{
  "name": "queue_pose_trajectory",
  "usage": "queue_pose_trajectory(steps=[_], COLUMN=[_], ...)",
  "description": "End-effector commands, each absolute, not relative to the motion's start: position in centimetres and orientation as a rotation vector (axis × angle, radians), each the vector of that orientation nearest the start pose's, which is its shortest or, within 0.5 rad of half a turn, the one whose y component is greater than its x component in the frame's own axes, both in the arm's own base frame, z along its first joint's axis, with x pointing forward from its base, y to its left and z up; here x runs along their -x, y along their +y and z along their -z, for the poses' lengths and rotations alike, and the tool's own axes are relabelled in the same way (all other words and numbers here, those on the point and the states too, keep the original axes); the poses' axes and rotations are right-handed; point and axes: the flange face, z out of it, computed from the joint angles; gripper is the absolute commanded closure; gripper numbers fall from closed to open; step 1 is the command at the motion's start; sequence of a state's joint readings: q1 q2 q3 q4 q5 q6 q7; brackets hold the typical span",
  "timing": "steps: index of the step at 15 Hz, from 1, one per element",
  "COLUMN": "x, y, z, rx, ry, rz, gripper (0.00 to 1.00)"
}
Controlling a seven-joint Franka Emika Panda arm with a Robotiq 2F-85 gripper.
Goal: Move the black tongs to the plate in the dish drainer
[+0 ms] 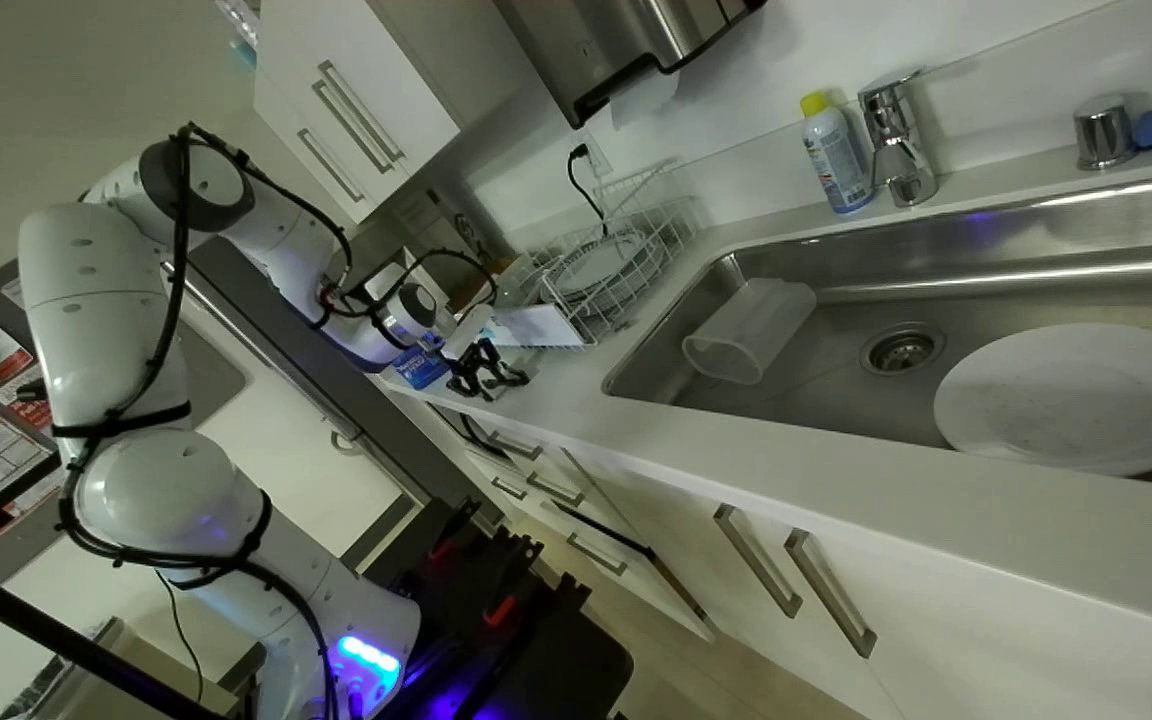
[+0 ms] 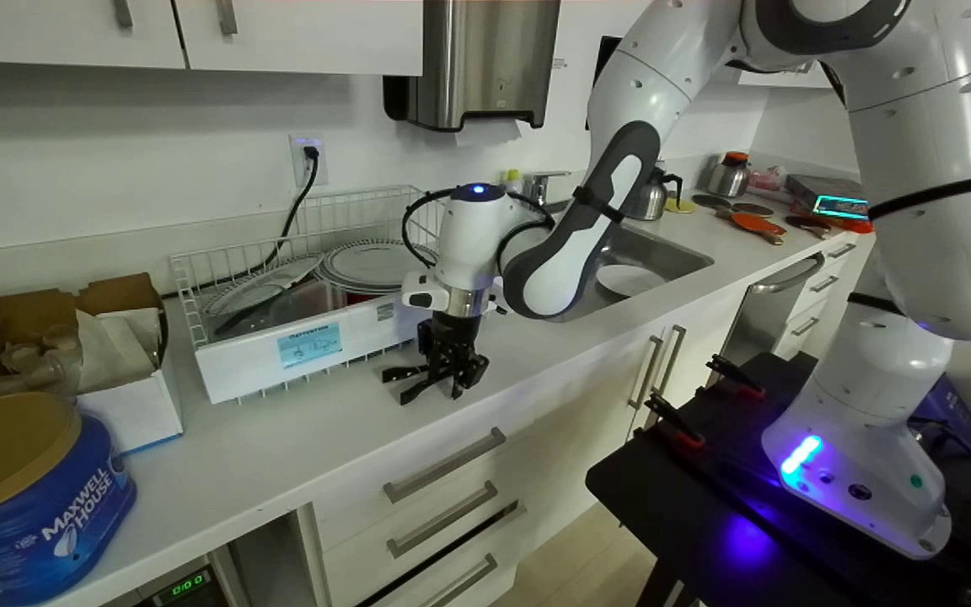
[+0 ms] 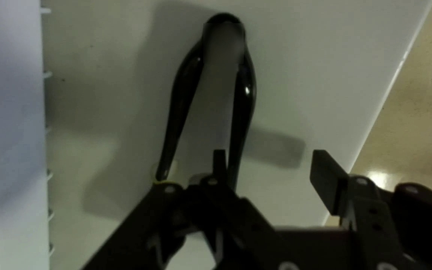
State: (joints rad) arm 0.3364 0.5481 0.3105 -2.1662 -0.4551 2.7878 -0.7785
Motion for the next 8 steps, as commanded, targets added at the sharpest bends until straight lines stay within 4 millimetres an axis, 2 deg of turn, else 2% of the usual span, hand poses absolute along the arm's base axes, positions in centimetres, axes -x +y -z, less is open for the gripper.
queue_pose_trajectory(steps=[1, 5, 8], x=[-44.55, -44.78, -44.81], y=[36.33, 36.41, 36.46], z=[-15.89, -15.72, -15.72], rx=[-1.923, -1.93, -1.934], ry=[2.423, 2.424, 2.422], rz=[-0.23, -0.234, -0.231], gripper=[0.71, 0.99, 0.98])
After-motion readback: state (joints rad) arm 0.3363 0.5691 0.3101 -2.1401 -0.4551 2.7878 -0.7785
